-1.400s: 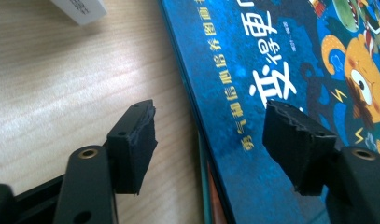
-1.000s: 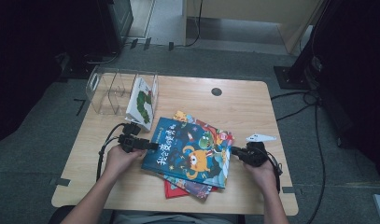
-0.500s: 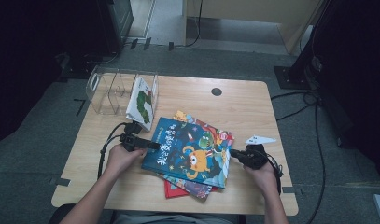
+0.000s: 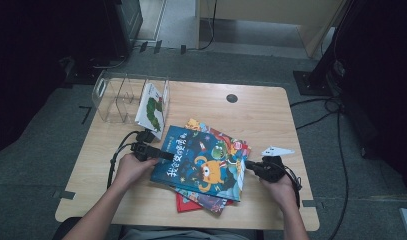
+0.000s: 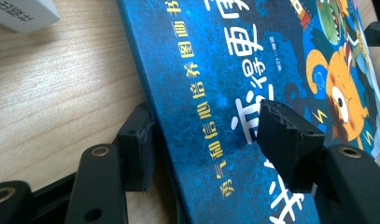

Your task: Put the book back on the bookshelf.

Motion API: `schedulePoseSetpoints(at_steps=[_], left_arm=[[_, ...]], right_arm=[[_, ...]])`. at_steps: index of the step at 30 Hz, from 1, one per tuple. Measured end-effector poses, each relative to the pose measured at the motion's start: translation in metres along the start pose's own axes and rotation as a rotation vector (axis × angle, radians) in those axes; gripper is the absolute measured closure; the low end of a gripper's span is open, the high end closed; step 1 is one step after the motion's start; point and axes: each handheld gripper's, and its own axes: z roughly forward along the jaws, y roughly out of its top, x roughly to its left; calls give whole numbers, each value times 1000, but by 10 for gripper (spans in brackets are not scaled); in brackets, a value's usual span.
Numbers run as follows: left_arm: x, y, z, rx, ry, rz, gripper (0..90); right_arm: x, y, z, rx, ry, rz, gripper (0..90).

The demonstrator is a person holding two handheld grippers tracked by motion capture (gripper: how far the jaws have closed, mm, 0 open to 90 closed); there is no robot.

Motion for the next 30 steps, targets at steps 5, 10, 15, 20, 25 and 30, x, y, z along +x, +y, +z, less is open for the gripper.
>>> schedulePoseSetpoints(at_steps=[5, 10, 15, 20, 25, 30], left_arm=[[-8, 1, -15, -23, -5, 23, 448], [-17, 6, -32, -11, -34, 20, 501], [-24, 17, -49, -8, -60, 23, 540], [-35, 27, -60, -2, -65, 42, 567], [-34, 32, -69, 2, -75, 23, 576], [-36, 35, -77, -1, -78, 24, 590]], right_arm=[[0, 0, 1, 3, -1, -1, 900], [-1, 0, 2, 2, 10, 9, 900], [4, 2, 6, -3, 9, -18, 900], [5, 3, 6, 0, 6, -31, 900], [12, 6, 10, -18, 23, -51, 900], [16, 7, 15, -26, 38, -65, 900]])
